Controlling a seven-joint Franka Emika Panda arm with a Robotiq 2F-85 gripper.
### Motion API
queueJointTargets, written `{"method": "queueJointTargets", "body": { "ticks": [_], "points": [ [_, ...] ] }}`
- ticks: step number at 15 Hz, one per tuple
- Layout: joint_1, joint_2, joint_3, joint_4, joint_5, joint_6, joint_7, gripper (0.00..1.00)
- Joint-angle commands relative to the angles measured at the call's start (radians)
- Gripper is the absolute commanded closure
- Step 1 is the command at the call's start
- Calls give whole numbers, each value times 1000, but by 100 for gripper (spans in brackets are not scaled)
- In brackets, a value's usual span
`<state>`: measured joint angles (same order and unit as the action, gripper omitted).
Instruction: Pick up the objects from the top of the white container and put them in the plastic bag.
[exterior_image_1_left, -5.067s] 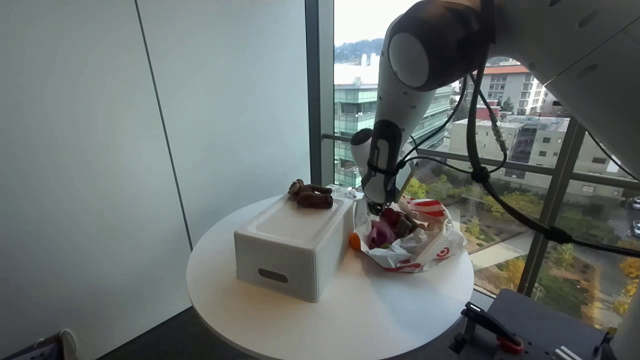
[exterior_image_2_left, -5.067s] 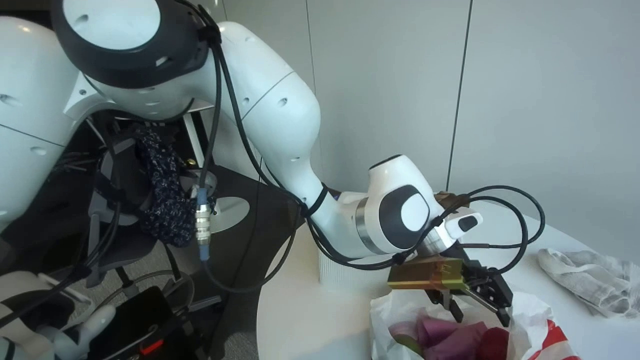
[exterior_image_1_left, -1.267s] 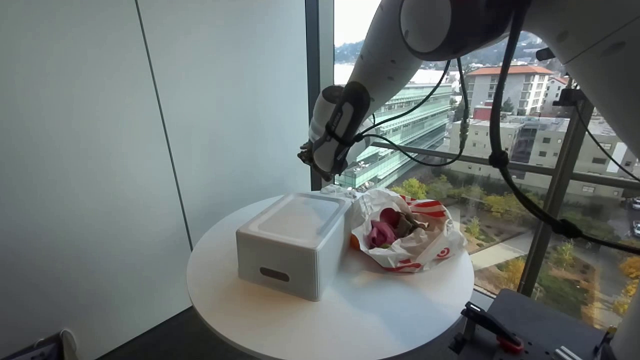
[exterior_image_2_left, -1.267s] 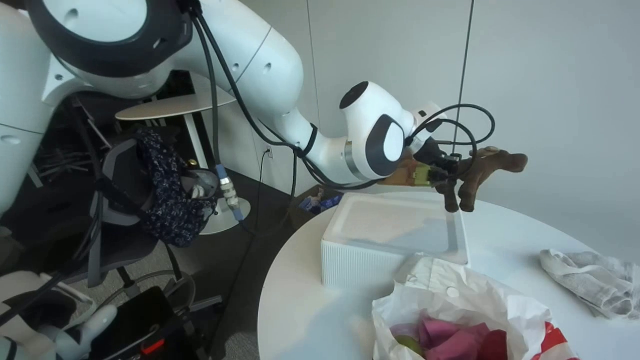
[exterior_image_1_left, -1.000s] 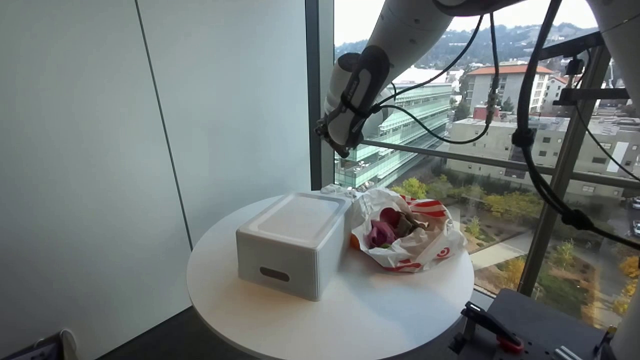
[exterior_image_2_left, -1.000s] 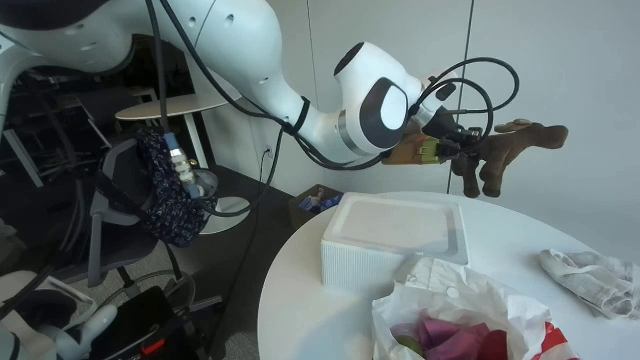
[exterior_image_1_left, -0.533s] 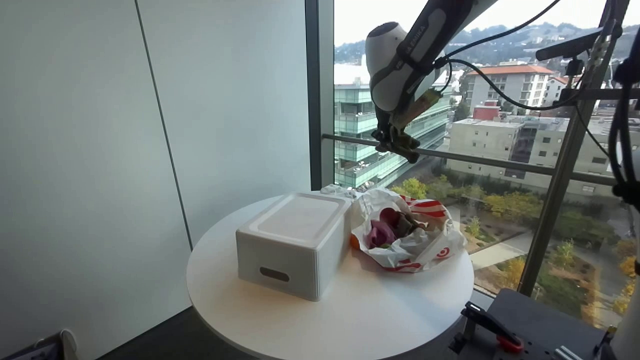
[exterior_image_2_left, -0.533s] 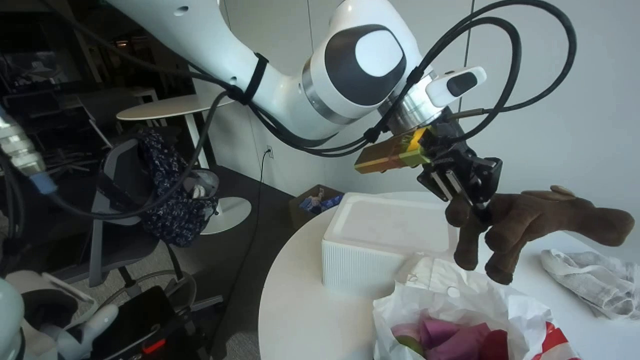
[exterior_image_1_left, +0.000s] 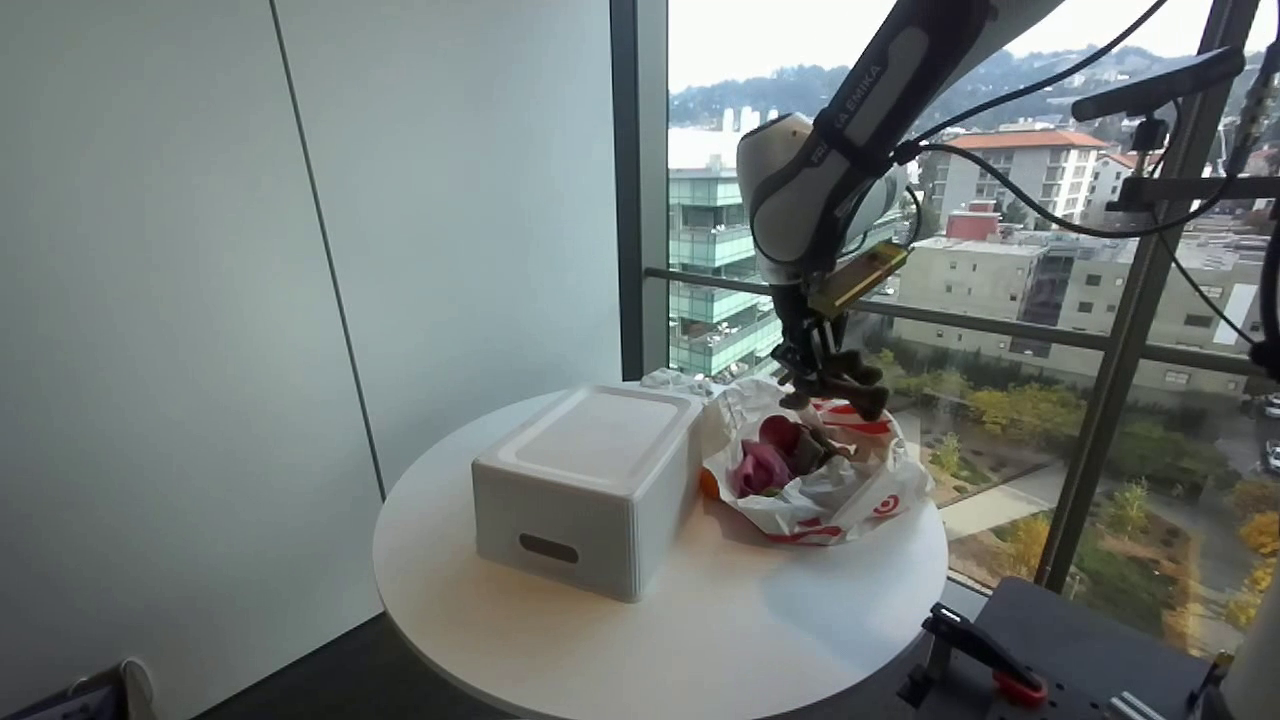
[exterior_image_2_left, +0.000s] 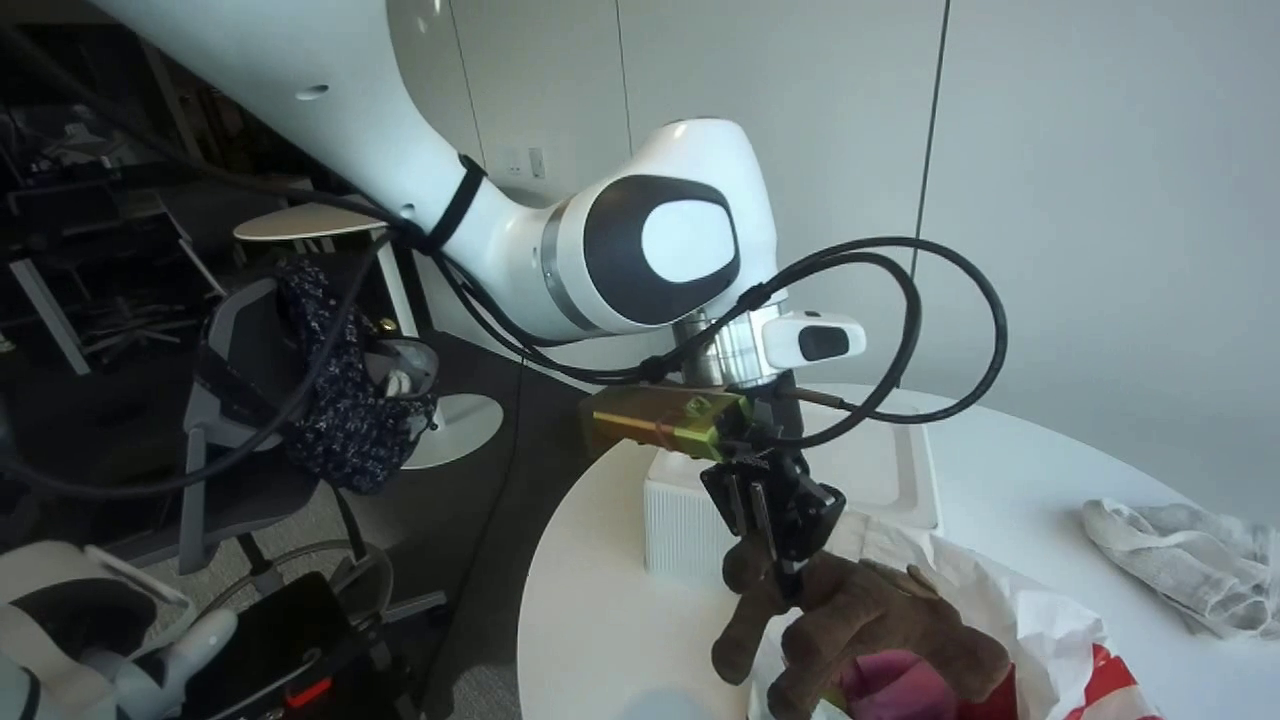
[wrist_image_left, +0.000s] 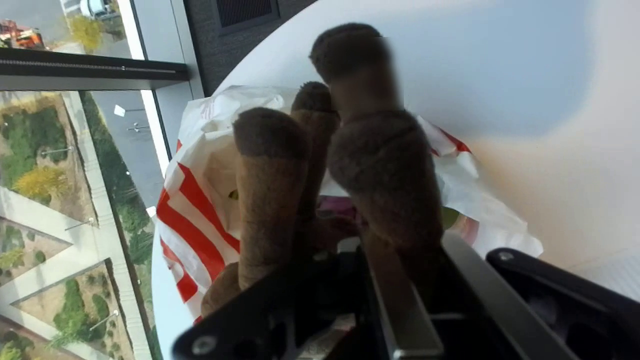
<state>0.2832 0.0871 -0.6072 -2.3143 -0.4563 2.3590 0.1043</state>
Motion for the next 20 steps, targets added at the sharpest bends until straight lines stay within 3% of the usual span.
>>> {"method": "queueJointTargets", "body": {
  "ticks": [1,4,6,14,20],
  "points": [
    [-187,108,220,19,63,93,-47,94],
    [-261,231,309,88,40,195,-19,94],
    [-284,311,324,145,26,215,-2,95],
    [-321,521,253,376,-36,272,34,95],
    [-374,623,247,394,-10,327,2,95]
  ]
}}
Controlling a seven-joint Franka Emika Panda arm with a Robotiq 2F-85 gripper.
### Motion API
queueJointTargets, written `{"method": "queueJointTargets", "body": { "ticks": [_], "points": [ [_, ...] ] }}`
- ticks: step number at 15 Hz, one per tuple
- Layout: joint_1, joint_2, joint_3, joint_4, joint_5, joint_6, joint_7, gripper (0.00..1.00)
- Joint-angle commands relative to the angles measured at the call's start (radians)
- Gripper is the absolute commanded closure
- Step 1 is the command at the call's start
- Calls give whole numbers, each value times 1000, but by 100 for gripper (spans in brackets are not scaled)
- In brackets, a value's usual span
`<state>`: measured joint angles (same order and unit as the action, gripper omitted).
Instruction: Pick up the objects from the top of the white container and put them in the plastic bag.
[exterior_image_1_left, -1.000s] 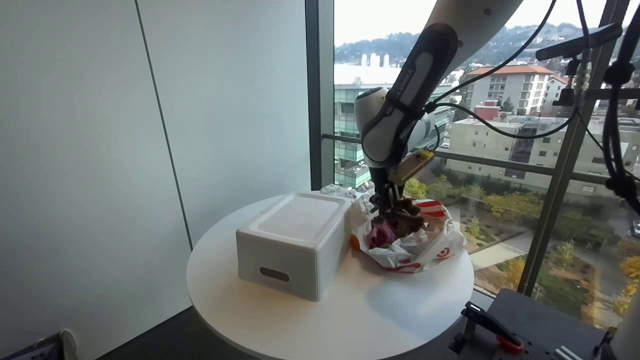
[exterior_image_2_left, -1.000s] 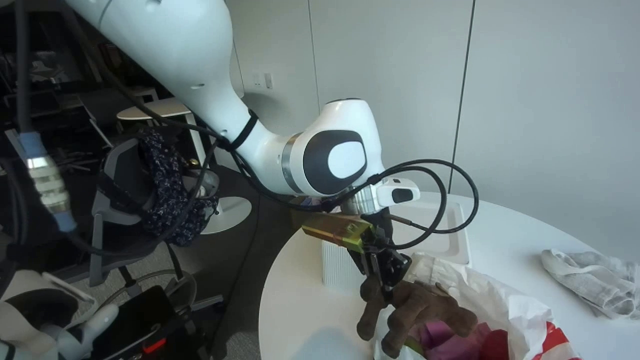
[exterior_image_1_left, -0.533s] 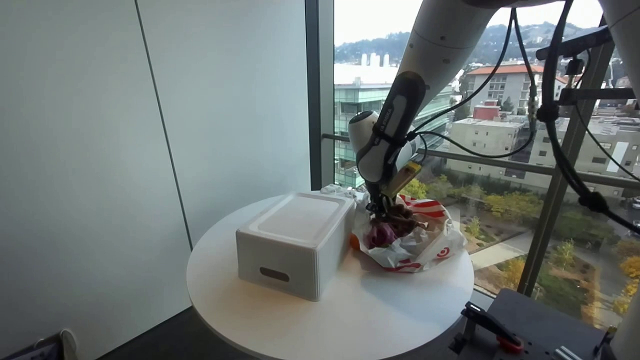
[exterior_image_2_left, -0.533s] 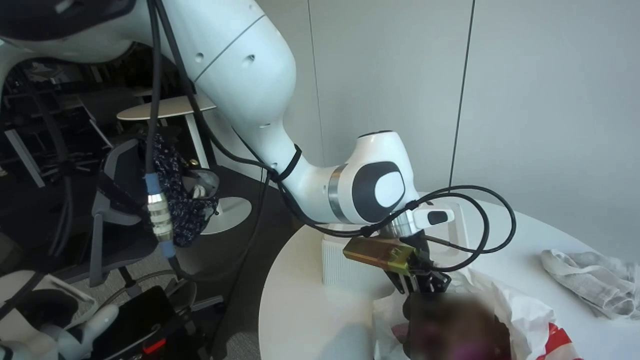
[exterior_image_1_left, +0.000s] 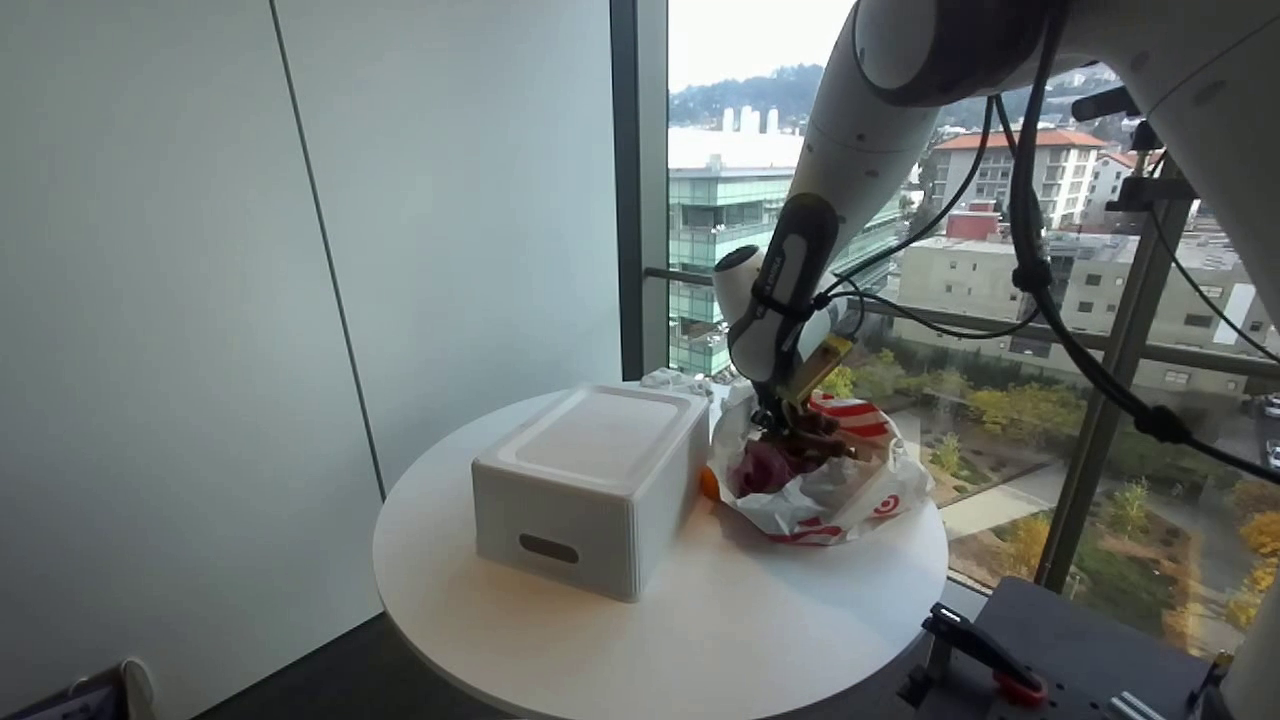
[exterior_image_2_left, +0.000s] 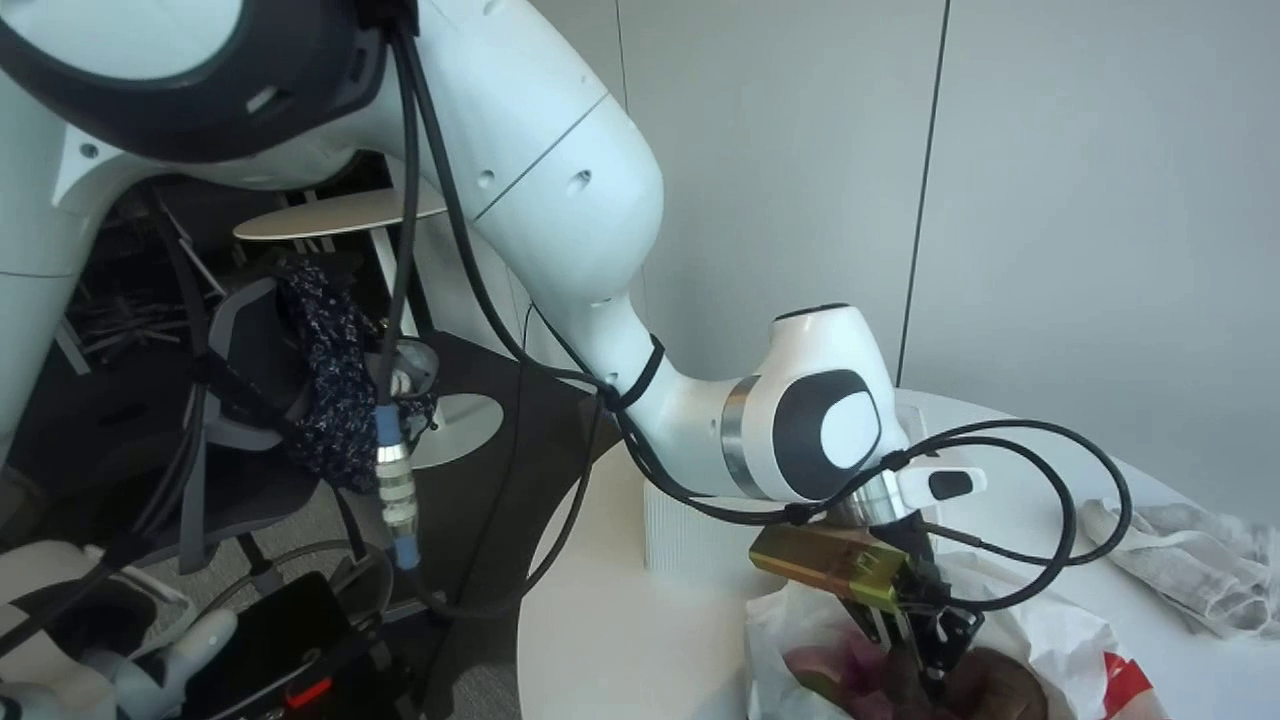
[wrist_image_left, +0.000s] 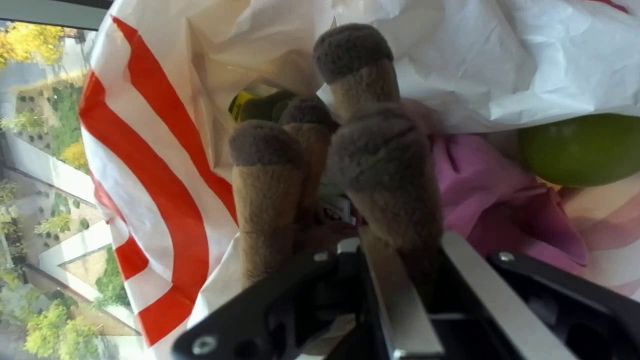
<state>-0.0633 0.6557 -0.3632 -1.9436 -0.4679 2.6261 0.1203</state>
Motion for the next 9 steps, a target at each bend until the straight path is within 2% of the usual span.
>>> {"method": "queueJointTargets", "body": {
  "ticks": [1,5,9],
  "points": [
    [-33,71,4,17,5,102,-12,95],
    [-15,145,-35,8,1,252,-12,93],
    [-11,178,-51,1,28,315,-41,91]
  ]
}}
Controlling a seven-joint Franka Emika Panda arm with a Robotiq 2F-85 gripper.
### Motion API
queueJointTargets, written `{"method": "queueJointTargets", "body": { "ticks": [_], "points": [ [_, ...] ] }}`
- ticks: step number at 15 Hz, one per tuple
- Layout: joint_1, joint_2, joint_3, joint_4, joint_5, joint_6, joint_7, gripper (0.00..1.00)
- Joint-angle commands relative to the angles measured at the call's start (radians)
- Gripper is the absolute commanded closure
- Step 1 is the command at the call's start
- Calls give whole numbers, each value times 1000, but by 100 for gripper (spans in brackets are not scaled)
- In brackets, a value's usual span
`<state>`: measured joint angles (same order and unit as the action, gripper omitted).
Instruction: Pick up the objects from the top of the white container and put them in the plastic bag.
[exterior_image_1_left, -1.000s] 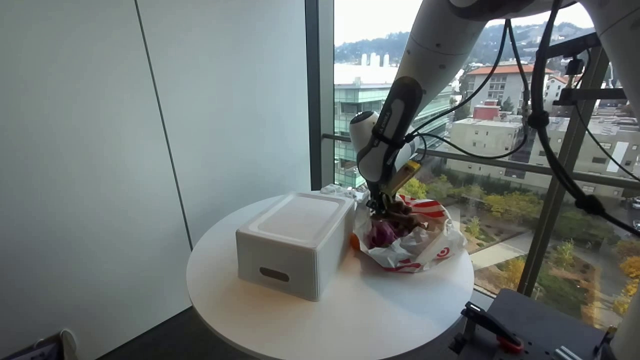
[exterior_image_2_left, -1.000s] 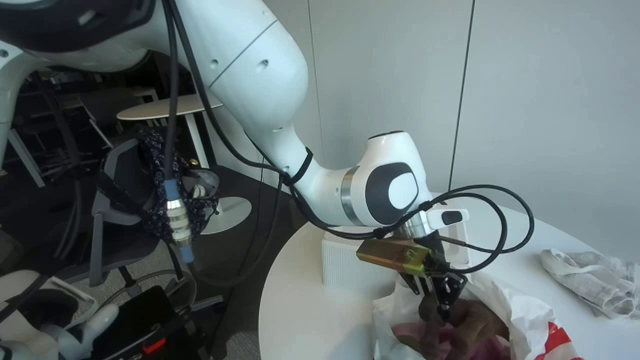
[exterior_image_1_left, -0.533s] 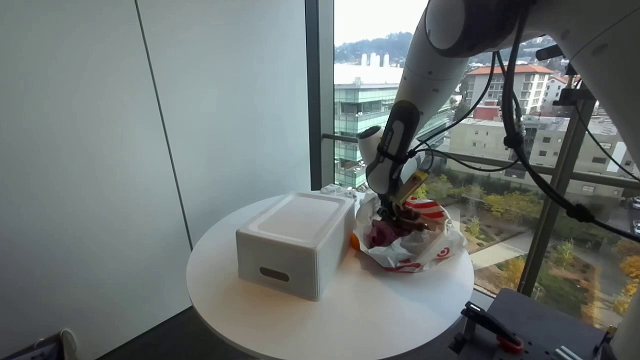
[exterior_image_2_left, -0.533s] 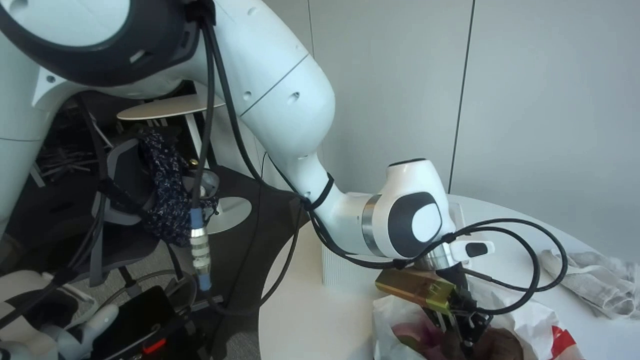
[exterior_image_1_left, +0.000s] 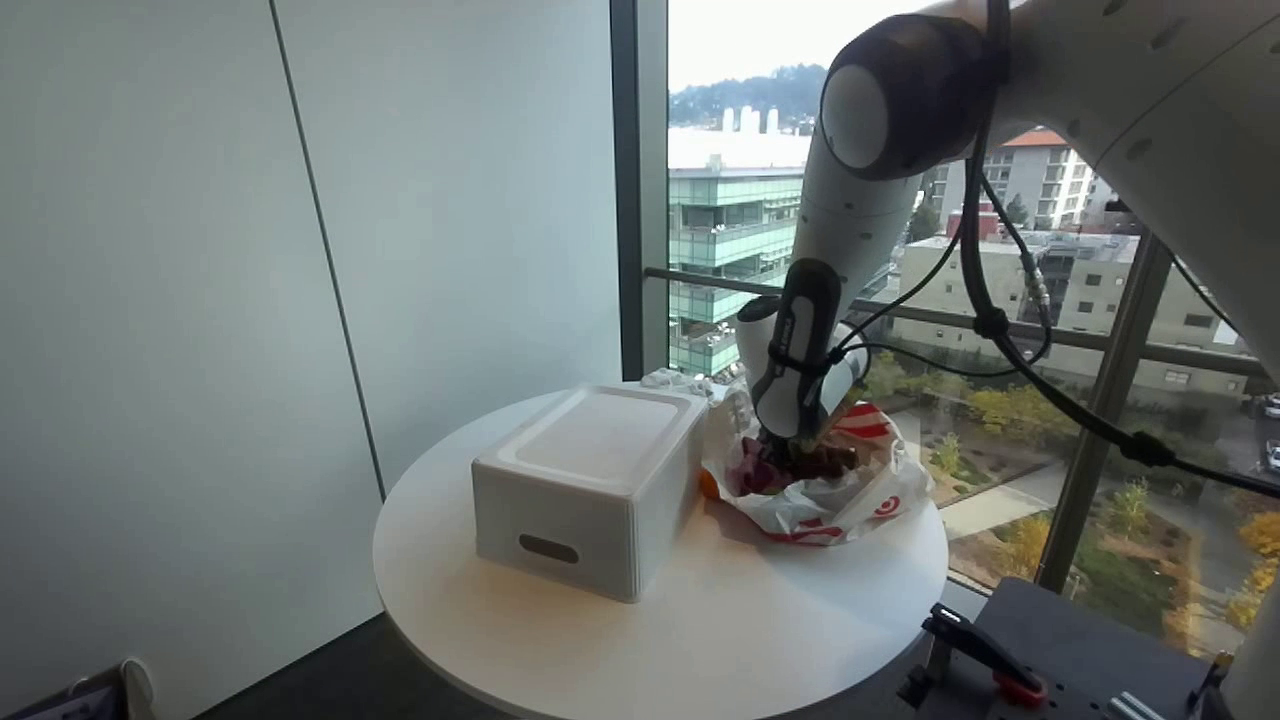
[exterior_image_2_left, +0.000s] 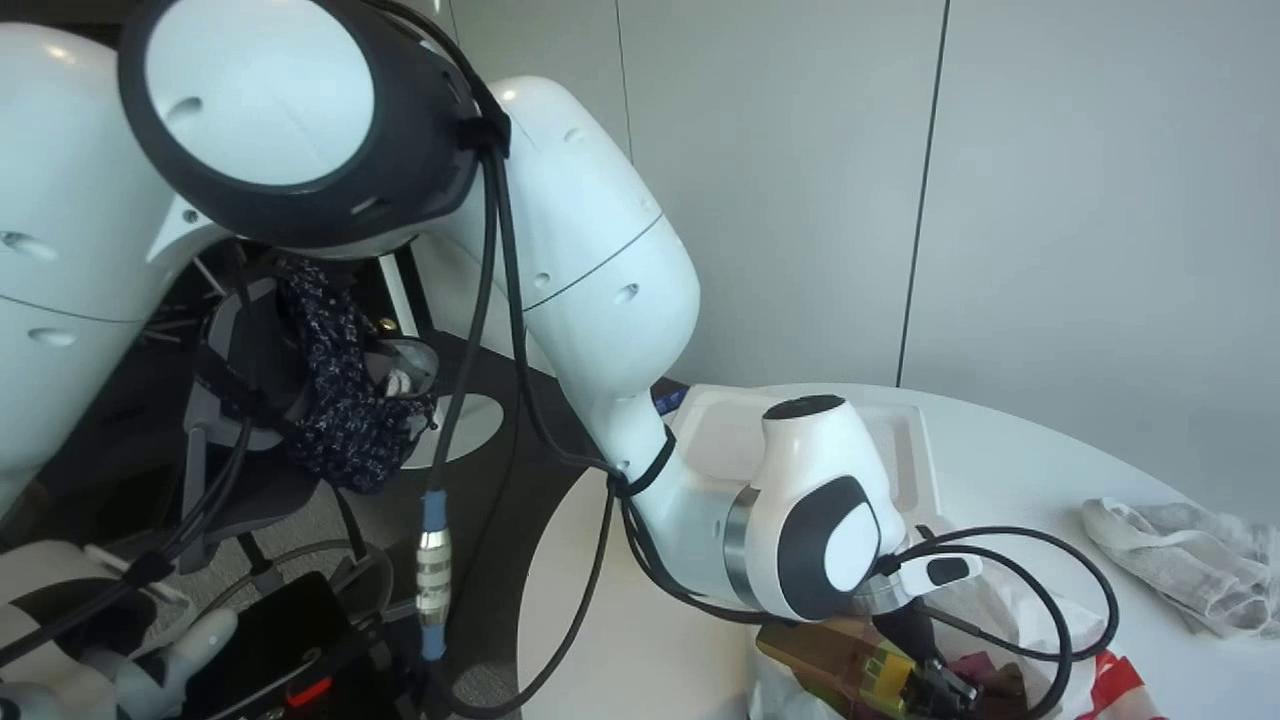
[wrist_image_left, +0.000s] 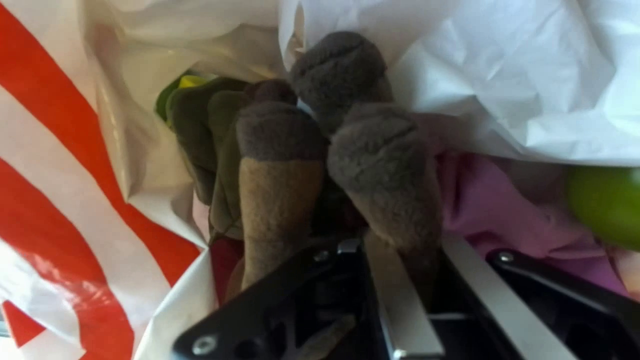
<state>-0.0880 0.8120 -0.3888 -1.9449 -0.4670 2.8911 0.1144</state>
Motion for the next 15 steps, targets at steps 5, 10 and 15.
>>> {"method": "queueJointTargets", "body": {
  "ticks": [5,10,15],
  "points": [
    [-11,-48,9,-19,100,28,-78,42],
    [4,-151,-3,-33,113,-8,-109,5],
    [-34,-322,87,-91,98,-325,-276,0]
  ]
}}
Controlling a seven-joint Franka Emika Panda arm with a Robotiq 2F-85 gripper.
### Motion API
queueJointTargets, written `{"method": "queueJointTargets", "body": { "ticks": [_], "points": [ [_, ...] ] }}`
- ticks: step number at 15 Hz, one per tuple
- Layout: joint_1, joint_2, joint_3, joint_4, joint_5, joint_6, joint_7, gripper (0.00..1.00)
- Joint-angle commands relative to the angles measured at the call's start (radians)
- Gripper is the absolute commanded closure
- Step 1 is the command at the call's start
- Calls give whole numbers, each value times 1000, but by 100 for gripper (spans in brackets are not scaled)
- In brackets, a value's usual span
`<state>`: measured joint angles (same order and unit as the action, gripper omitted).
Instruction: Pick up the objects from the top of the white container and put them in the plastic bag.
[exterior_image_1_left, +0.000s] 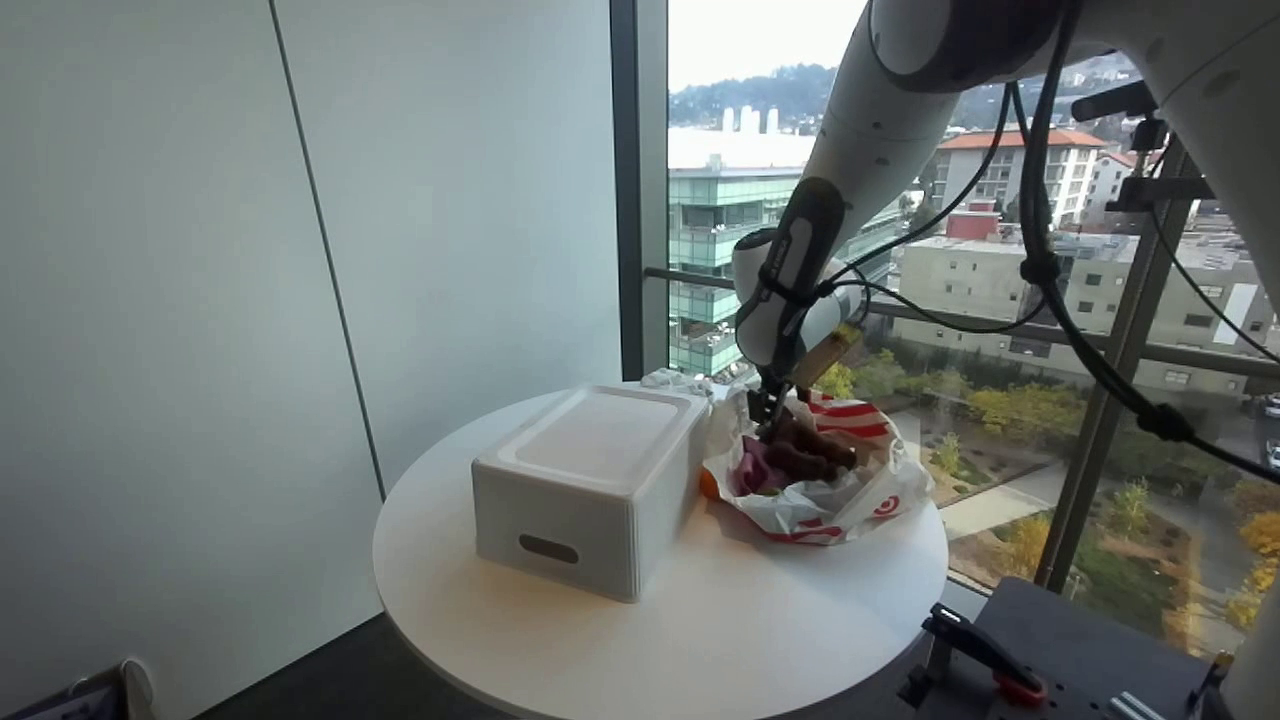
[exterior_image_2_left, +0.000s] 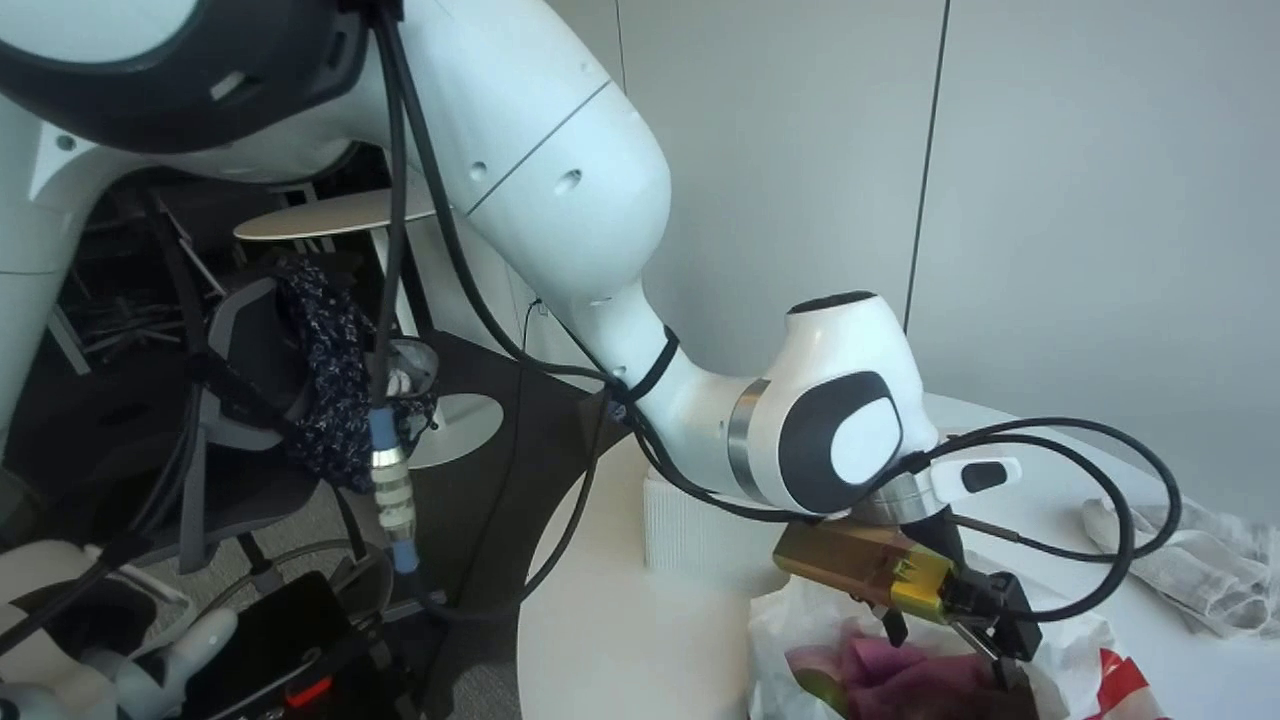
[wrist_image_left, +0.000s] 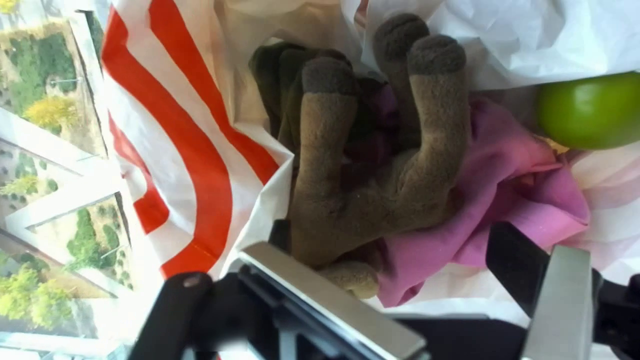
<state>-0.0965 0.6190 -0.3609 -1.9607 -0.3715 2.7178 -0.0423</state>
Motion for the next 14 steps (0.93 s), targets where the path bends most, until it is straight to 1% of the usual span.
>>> {"method": "queueJointTargets", "body": {
  "ticks": [1,4,6,7,8,10,12,14],
  "points": [
    [-34,-158,85,-98,2,-196,-157,0],
    [-63,-213,175,-168,36,-264,-272,0],
    [-75,-231,230,-223,72,-289,-338,0],
    [-84,-228,257,-247,97,-272,-371,0],
    [-90,-220,276,-270,117,-238,-384,0],
    [-80,-194,279,-302,90,-144,-379,0],
    [-81,-172,291,-327,92,-55,-378,0],
    [-64,-141,277,-342,48,74,-364,0]
  ]
}}
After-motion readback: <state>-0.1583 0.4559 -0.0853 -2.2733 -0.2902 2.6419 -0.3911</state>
